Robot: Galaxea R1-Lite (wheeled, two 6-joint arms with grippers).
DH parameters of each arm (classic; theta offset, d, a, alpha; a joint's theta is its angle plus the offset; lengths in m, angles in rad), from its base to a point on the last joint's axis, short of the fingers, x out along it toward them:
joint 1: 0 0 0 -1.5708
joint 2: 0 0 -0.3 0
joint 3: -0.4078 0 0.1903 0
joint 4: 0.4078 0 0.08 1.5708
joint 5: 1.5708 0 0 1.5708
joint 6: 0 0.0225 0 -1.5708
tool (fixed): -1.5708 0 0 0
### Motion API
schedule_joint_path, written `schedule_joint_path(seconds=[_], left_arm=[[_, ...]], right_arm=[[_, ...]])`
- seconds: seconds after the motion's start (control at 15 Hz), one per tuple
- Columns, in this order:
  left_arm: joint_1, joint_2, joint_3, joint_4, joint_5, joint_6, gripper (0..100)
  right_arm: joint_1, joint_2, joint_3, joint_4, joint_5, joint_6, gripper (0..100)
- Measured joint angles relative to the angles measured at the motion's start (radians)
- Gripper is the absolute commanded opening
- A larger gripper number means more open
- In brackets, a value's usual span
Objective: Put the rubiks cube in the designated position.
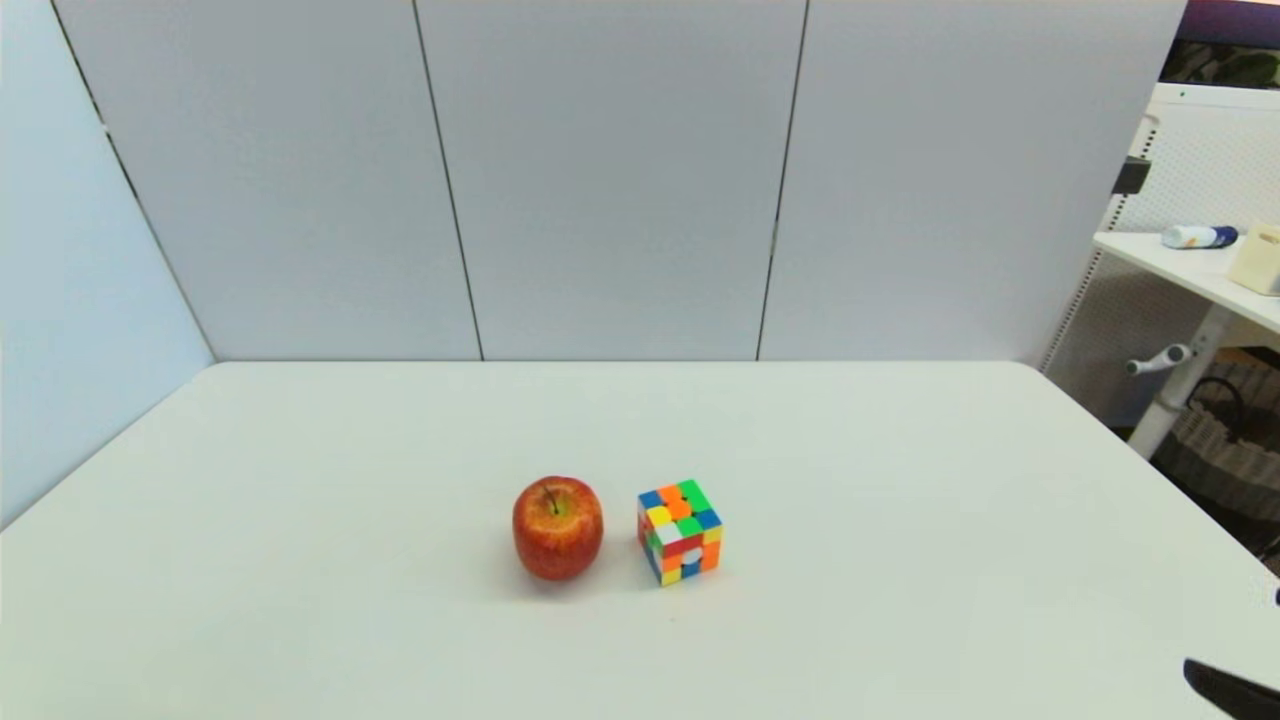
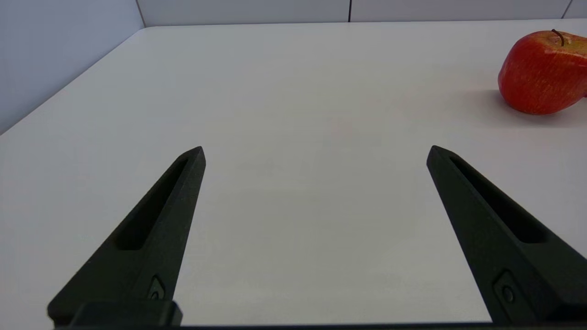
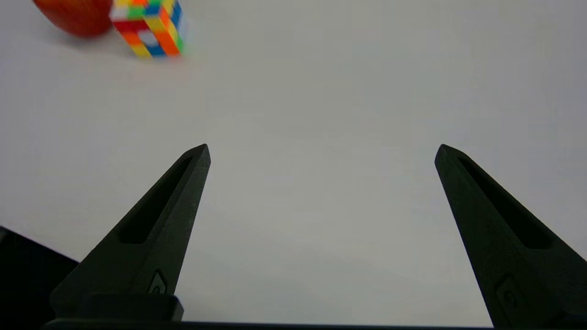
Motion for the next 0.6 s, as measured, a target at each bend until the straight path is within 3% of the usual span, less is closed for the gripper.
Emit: schedule_joint_path(seconds=[0.4,0.6], left_arm=[[0.000,0.000,0.000,0.000,0.000,0.000,100],[0.000,0.000,0.000,0.000,0.000,0.000,100]], right_arm=[[-0.039,-0.309,0.369,-0.213,-0.001,-0.032,100],[-0.053,-0.436,0.443,-0.235,-0.004,-0.027,100]])
